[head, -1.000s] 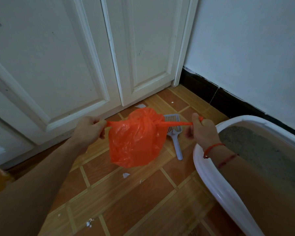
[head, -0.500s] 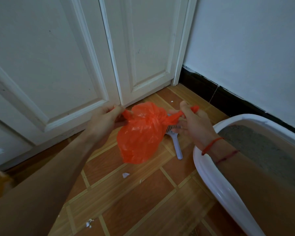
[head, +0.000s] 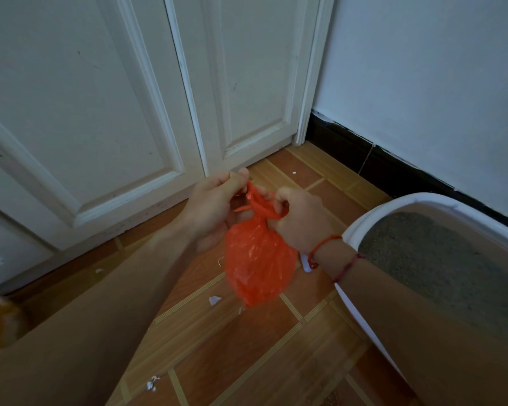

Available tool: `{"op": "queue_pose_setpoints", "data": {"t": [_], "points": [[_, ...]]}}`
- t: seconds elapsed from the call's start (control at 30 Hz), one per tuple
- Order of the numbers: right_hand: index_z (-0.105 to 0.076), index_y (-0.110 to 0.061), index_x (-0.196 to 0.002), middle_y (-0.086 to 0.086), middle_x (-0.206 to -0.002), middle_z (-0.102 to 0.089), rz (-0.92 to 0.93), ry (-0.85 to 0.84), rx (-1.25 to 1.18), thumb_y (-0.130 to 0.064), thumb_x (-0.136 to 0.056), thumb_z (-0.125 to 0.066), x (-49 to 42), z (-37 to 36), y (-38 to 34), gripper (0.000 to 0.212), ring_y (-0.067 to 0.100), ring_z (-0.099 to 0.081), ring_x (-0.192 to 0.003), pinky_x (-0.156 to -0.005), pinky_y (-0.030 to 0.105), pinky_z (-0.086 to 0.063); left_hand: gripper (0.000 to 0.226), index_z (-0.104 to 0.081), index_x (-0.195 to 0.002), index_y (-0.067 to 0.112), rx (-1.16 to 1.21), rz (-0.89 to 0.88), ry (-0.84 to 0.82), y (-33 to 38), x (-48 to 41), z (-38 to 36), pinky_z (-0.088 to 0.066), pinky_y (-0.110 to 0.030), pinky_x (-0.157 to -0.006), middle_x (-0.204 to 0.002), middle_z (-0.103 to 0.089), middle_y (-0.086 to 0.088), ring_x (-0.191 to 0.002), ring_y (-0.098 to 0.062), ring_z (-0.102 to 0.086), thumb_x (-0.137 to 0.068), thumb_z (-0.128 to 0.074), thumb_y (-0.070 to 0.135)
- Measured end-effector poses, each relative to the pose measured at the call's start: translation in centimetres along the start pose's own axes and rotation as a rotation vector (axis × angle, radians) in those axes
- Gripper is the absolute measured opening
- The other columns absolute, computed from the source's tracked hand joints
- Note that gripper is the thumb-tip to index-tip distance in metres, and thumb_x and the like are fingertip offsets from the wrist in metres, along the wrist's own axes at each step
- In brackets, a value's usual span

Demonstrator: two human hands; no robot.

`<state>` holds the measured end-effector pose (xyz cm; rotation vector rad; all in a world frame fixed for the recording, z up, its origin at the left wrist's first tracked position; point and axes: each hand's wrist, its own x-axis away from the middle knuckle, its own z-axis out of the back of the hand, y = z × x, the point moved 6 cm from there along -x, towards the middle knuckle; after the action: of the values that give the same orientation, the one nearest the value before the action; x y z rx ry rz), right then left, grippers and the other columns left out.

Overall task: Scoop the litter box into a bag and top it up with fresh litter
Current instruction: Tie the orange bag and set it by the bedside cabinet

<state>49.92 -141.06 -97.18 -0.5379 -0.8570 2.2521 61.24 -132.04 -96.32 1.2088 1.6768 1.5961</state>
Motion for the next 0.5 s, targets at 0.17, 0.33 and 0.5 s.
{"op": "queue_pose_setpoints", "data": {"t": [0.17,0.33,0.5], "points": [[-0.053,-0.023,-0.068,-0.01,-0.065,-0.057,-0.128,-0.035,-0.283,-0.012,-0.073,-0.08,-0.1,0.2,0.7,0.029,0.002,-0.053,-0.057,-0.055,0.012,-0.039,0.043,-0.058,-0.114,-0.015,0.04,0.014,0.009,-1.0,0.2,0.6,-0.052,-0.042,-0.095,-0.121,-0.062,-0.03,-0.112,-0.035,-0.063,-0.095,-0.059,0.023],[-0.063,-0.009,-0.089,0.014,-0.09,-0.07,-0.365,-0.033,-0.864,-0.005,-0.083,-0.072,-0.1,0.0,1.6,0.012,0.024,-0.071,-0.081,-0.068,0.034,-0.058,0.038,-0.068,-0.113,0.001,-0.061,-0.061,-0.015,-0.5,0.7,0.2,-0.055,-0.042,-0.094,-0.116,-0.07,-0.014,-0.11,-0.028,-0.066,-0.08,-0.062,-0.017],[-0.065,-0.009,-0.085,0.013,-0.089,-0.073,-0.358,-0.049,-0.996,-0.003,-0.086,-0.068,-0.1,-0.1,0.6,0.007,0.03,-0.072,-0.087,-0.075,0.038,-0.06,0.048,-0.069,-0.115,0.022,-0.447,-0.193,-0.054,-0.2,1.1,-1.0,-0.056,-0.033,-0.088,-0.107,-0.073,0.006,-0.099,-0.009,-0.068,-0.072,-0.082,0.005]]}}
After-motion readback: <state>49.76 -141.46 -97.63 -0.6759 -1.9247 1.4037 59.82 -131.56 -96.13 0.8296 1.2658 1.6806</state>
